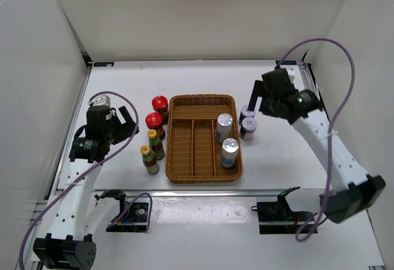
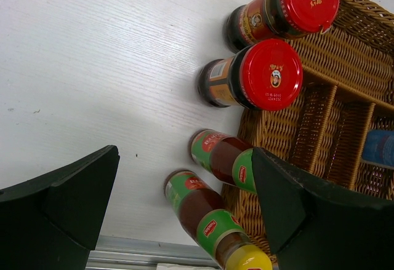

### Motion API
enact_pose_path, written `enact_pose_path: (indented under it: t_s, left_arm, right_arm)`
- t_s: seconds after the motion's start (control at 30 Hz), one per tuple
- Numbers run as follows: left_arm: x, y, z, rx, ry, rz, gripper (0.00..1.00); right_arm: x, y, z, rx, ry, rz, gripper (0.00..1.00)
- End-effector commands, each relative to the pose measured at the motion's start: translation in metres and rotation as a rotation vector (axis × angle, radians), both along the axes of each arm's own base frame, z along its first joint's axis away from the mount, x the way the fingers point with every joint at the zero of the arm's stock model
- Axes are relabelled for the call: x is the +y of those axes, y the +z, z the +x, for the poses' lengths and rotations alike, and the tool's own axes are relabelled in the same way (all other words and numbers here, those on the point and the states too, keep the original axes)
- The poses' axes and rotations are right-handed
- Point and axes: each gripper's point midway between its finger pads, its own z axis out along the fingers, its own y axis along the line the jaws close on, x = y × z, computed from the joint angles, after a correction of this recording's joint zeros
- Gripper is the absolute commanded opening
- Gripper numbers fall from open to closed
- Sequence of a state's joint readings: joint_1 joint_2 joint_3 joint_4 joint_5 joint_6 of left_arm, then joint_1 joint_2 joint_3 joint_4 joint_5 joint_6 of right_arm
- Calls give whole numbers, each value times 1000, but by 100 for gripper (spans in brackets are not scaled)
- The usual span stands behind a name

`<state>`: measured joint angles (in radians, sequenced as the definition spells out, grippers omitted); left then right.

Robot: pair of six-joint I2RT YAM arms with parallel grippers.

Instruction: Organize the condiment bottles

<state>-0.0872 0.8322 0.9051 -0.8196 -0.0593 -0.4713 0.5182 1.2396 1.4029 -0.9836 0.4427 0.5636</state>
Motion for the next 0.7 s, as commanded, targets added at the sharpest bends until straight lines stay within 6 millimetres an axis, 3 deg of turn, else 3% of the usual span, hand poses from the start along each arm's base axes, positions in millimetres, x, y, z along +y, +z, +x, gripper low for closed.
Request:
enact_pose_path:
  t_s: [0.0,0.03,0.1,0.2,0.23,0.5,0.67]
  left_arm:
    - [-4,-1,-2,2,-24,-11,100]
    - [-4,-1,-2,2,-24,-11,100]
    - [-4,-3,-1,12,-24,-11,100]
    - [-4,-3,-1,12,-24,-11,100]
    - [-6,-3,-2,13,-31,-17,100]
    - [-6,-3,-2,13,-31,-17,100]
    - [-8,-4,1,13,-38,-23,100]
  right_arm:
    - [5,-13,39,58,125,-27,100]
    - [4,-8,51,45,116,-41,100]
    - [2,-29,69,109,112,-78,100]
    - [21,-53,90,171,160,10,100]
    - [23,-69,95,211,162,17,100]
    - [30,-132,108,362,144,-4,100]
    - [28,-147,113,372,134,-6,94]
